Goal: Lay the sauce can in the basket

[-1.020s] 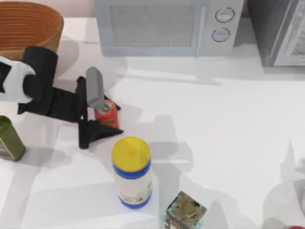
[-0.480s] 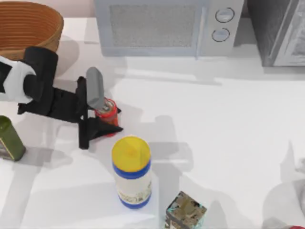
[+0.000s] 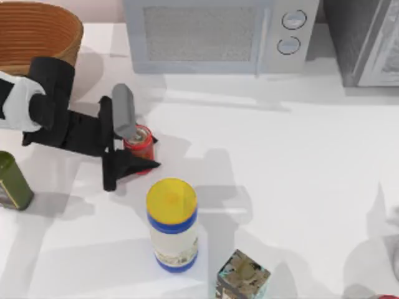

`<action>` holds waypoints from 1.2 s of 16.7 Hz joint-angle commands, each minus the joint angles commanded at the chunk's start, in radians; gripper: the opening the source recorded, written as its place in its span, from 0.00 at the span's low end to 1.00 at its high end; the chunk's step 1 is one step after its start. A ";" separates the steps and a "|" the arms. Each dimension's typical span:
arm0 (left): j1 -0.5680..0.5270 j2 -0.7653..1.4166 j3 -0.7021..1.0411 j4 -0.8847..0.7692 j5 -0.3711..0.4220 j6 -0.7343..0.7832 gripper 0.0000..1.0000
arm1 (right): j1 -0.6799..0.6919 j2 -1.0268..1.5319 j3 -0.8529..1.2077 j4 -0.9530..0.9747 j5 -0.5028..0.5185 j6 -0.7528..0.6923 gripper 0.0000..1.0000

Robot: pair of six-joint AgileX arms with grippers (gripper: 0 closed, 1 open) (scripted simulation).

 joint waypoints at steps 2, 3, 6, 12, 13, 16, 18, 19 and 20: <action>0.019 -0.048 0.050 -0.010 -0.035 -0.047 0.00 | 0.000 0.000 0.000 0.000 0.000 0.000 1.00; 0.032 -0.081 0.084 -0.020 -0.061 -0.085 0.00 | 0.000 0.000 0.000 0.000 0.000 0.000 1.00; 0.091 -0.198 0.208 -0.068 -0.182 -0.253 0.00 | 0.000 0.000 0.000 0.000 0.000 0.000 1.00; 0.212 -0.348 0.430 -0.181 -0.559 -0.757 0.00 | 0.000 0.000 0.000 0.000 0.000 0.000 1.00; 0.224 -0.350 0.447 -0.196 -0.619 -0.826 0.00 | 0.000 0.000 0.000 0.000 0.000 0.000 1.00; 0.244 -0.343 0.466 -0.228 -0.759 -0.973 0.00 | 0.000 0.000 0.000 0.000 0.000 0.000 1.00; 0.248 -0.335 0.475 -0.236 -0.812 -1.025 0.00 | 0.000 0.000 0.000 0.000 0.000 0.000 1.00; 0.248 -0.335 0.478 -0.237 -0.823 -1.035 0.00 | 0.000 0.000 0.000 0.000 0.000 0.000 1.00; 0.248 -0.335 0.479 -0.238 -0.826 -1.037 0.00 | 0.000 0.000 0.000 0.000 0.000 0.000 1.00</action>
